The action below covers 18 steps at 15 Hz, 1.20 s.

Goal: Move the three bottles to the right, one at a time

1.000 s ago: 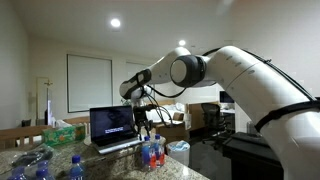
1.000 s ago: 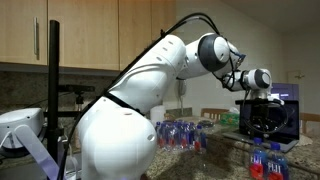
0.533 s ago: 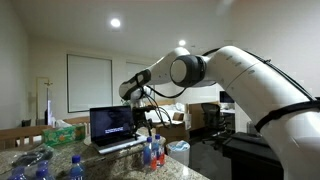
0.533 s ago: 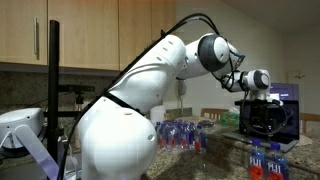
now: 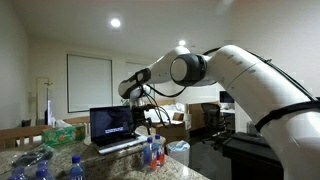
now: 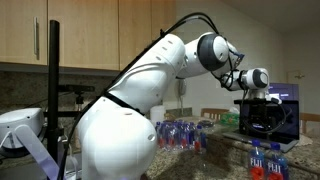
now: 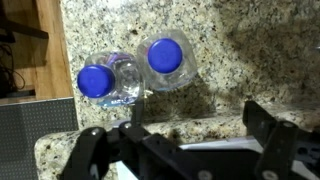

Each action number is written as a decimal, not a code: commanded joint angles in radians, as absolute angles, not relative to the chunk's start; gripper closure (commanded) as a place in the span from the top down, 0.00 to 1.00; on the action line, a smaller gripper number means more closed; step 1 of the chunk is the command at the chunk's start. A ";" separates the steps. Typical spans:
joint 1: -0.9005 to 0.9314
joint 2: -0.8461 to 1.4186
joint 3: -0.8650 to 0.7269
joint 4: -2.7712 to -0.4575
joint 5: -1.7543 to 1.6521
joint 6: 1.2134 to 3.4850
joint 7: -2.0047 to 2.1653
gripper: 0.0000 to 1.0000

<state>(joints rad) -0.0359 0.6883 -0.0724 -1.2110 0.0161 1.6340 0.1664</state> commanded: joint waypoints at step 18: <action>0.299 0.664 0.080 -1.142 0.063 1.686 0.459 1.00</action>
